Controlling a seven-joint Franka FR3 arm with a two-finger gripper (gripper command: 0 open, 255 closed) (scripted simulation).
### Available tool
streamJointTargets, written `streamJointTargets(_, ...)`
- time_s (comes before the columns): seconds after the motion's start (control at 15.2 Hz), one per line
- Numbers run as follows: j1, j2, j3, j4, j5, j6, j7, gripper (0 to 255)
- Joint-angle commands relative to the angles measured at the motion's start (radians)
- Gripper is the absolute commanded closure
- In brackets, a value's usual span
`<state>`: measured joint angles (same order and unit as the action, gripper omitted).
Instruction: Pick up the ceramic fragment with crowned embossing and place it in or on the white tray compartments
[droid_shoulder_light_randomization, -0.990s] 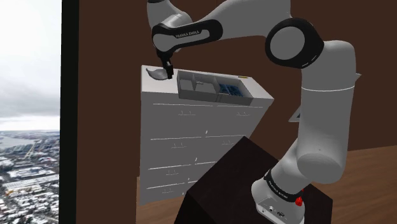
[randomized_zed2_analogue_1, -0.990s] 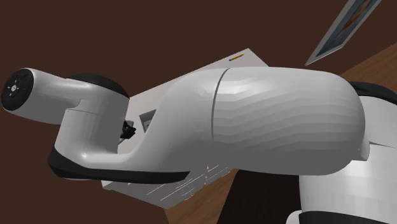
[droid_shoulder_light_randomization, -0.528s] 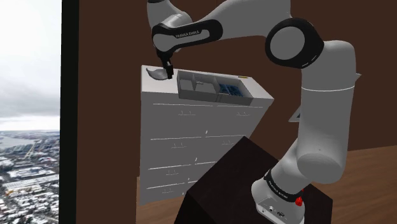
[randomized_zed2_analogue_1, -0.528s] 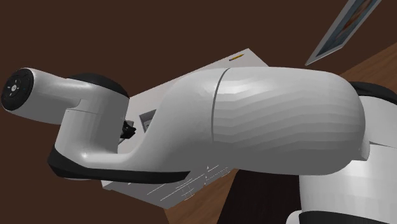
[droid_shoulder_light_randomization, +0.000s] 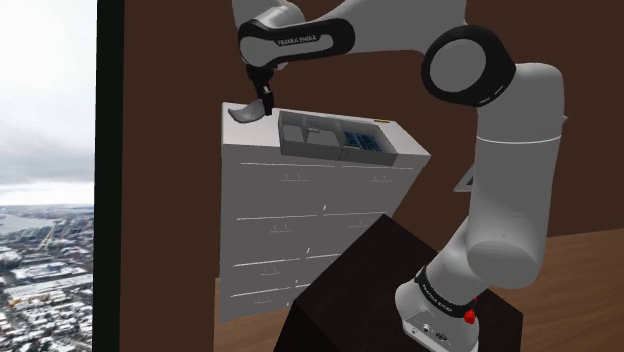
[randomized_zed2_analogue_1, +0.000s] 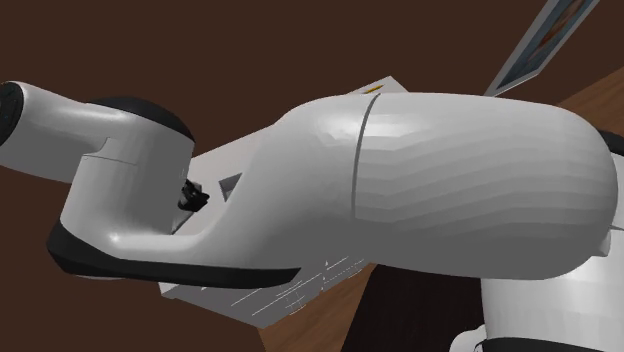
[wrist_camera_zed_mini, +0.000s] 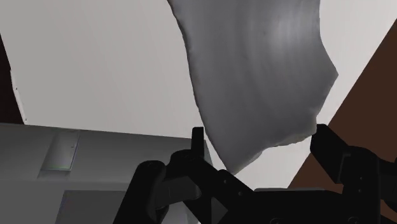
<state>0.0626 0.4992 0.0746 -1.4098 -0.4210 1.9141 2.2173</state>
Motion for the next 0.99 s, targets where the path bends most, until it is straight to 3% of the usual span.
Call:
streamJointTargets(0.0,0.001,-0.002,0.001,0.022,0.003,-0.023,-0.009,255)
streamJointTargets(0.92,0.011,-0.008,0.004,0.197,0.019,-0.193,-0.07,255)
